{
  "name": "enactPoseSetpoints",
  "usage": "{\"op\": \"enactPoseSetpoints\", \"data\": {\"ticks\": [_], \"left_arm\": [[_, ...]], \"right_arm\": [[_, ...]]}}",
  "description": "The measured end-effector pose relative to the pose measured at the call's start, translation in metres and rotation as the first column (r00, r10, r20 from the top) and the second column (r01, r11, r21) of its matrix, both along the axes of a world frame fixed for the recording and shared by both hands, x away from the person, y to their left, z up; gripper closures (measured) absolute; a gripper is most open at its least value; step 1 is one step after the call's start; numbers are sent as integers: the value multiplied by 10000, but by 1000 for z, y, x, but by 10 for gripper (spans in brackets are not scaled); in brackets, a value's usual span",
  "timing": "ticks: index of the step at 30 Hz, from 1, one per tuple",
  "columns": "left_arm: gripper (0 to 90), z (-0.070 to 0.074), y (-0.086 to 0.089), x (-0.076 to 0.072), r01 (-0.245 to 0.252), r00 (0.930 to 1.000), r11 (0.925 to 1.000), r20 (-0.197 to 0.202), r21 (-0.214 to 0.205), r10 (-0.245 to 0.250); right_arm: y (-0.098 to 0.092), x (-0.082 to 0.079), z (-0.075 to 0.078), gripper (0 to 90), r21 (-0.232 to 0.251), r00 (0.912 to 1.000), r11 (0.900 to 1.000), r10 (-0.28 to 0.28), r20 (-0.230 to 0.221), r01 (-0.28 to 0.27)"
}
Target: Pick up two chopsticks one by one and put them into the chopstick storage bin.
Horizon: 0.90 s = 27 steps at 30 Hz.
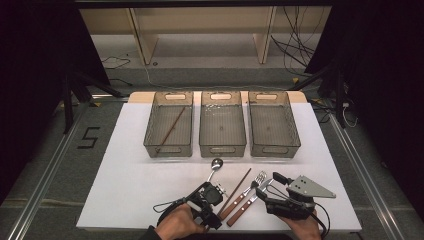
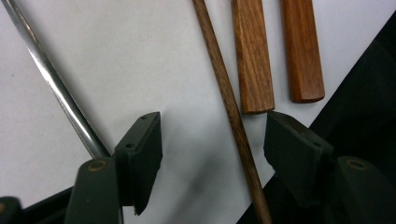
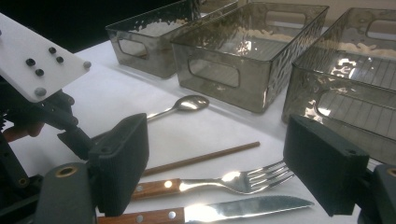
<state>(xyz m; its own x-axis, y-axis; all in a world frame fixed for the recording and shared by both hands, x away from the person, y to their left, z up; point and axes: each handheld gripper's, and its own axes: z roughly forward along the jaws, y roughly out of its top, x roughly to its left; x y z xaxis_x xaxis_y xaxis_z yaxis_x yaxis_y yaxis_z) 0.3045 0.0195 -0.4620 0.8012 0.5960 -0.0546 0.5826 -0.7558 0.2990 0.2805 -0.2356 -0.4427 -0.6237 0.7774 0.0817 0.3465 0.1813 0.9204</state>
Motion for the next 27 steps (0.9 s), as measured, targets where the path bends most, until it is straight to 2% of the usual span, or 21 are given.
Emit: {"op": "enactPoseSetpoints", "data": {"ticks": [5,10,27], "left_arm": [[410,-1,0,0,31,10000,9999,24,123,-32],[498,0,3,2,-68,9999,9999,84,138,67],[718,2,9,12,-165,9998,9994,77,297,163]], "right_arm": [[0,0,0,231,-4,10000,10000,-6,7,6],[0,0,0,232,-4,10000,10000,-3,-2,3],[0,1,-1,233,-33,10000,10000,0,-15,0]]}}
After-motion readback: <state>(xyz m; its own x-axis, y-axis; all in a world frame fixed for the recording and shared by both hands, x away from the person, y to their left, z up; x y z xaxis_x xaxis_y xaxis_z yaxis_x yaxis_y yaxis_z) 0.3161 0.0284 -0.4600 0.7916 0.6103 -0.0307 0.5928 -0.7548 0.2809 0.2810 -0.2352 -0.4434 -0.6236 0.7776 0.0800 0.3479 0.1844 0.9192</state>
